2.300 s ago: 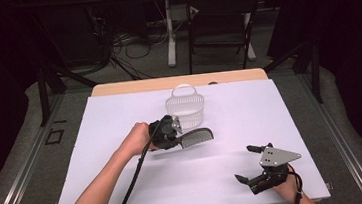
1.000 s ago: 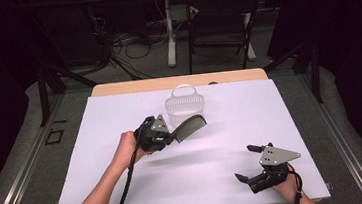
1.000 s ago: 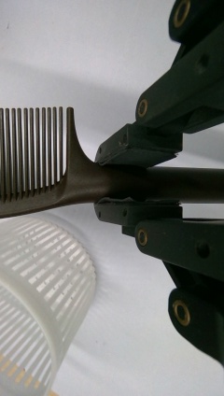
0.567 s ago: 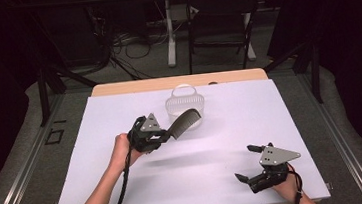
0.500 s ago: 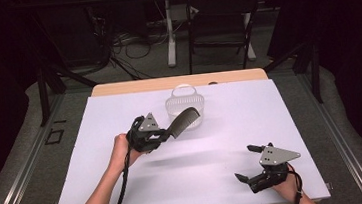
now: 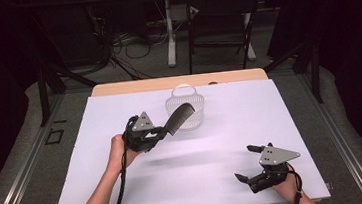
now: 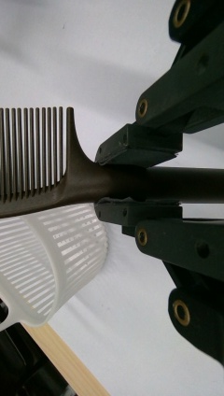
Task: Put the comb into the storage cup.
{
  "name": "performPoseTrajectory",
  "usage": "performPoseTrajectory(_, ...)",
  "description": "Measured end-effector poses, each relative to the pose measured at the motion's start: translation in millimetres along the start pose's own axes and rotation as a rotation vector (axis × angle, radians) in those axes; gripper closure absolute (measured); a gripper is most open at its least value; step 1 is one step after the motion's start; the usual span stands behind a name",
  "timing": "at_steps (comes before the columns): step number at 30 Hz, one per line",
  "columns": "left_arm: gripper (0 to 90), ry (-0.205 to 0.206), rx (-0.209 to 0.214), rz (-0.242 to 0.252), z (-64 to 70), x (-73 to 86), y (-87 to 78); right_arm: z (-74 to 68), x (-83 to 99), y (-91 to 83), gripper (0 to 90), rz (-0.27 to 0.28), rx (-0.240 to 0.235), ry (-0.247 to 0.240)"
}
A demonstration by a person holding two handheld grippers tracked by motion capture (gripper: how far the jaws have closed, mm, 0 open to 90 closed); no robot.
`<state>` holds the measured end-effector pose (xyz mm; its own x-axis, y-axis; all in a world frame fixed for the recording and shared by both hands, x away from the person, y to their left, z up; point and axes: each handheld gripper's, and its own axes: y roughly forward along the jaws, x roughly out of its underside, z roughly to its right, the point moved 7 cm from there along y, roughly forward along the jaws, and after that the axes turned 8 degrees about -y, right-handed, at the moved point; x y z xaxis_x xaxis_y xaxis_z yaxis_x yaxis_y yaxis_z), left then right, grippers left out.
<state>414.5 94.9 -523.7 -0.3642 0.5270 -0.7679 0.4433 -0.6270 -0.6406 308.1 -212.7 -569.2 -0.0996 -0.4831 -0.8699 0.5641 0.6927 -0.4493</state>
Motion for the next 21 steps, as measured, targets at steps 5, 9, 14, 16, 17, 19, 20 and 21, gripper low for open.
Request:
performPoseTrajectory(5,72.5,-0.016,-0.009,0.025,-3.0,-1.1,-3.0,-0.2,-0.2,0.2,0.7,0.0,0.0,-0.001)
performPoseTrajectory(9,72.5,-0.026,-0.019,0.039,-5.5,-1.0,-3.8,-0.4,0.1,0.0,0.8,-0.008,-0.003,-0.001)
performPoseTrajectory(14,72.5,-0.037,-0.035,0.061,-9.3,-2.4,-6.7,0.0,0.3,0.5,0.8,-0.002,-0.003,0.001)
performPoseTrajectory(16,72.5,-0.048,-0.041,0.072,-10.8,-3.2,-7.7,-0.3,0.3,0.6,0.8,-0.003,-0.004,0.002)
performPoseTrajectory(17,72.5,-0.05,-0.043,0.074,-11.6,-3.5,-8.3,-0.4,0.2,0.5,0.8,-0.003,-0.004,0.002)
performPoseTrajectory(19,72.5,-0.058,-0.049,0.086,-12.4,-4.4,-8.9,-0.5,0.4,0.0,0.8,-0.009,-0.005,-0.001)
performPoseTrajectory(20,72.5,-0.054,-0.05,0.087,-13.1,-4.7,-9.3,-0.4,0.4,0.0,0.8,-0.009,-0.005,-0.001)
performPoseTrajectory(21,72.5,-0.051,-0.054,0.09,-13.5,-5.2,-9.7,-0.3,0.3,0.4,0.8,-0.004,-0.003,0.0)
